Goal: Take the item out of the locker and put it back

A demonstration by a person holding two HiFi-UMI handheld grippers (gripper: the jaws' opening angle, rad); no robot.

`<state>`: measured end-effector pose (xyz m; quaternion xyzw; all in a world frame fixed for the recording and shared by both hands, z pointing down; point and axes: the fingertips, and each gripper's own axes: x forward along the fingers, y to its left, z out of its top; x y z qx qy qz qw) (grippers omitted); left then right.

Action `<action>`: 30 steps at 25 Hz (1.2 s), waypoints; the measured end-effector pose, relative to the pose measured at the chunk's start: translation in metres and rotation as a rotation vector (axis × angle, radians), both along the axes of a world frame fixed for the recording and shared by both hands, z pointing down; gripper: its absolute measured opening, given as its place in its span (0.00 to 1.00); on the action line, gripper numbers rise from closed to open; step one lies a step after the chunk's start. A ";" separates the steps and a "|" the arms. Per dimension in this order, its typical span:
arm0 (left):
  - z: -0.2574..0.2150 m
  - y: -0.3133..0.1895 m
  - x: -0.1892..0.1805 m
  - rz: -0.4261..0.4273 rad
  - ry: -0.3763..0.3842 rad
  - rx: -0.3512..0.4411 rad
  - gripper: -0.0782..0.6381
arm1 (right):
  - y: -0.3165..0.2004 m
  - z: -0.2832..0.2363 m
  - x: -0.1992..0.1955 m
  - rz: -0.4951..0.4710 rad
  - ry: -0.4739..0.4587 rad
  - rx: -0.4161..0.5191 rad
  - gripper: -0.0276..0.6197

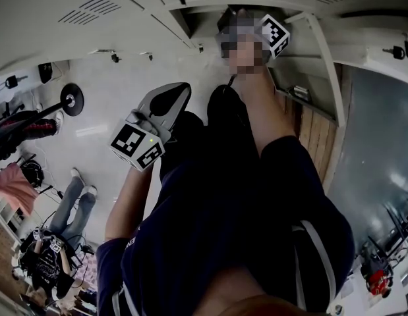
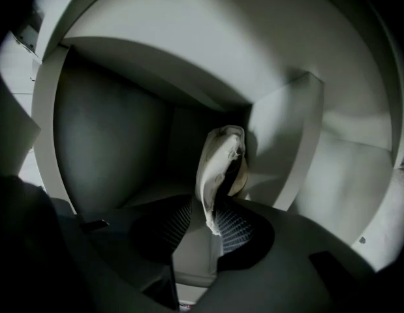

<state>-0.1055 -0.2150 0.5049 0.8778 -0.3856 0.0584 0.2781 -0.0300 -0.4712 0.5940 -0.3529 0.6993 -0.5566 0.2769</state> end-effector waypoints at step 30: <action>-0.071 0.063 -0.001 -0.003 0.045 0.028 0.11 | 0.103 -0.055 0.011 -0.035 0.079 -0.029 0.18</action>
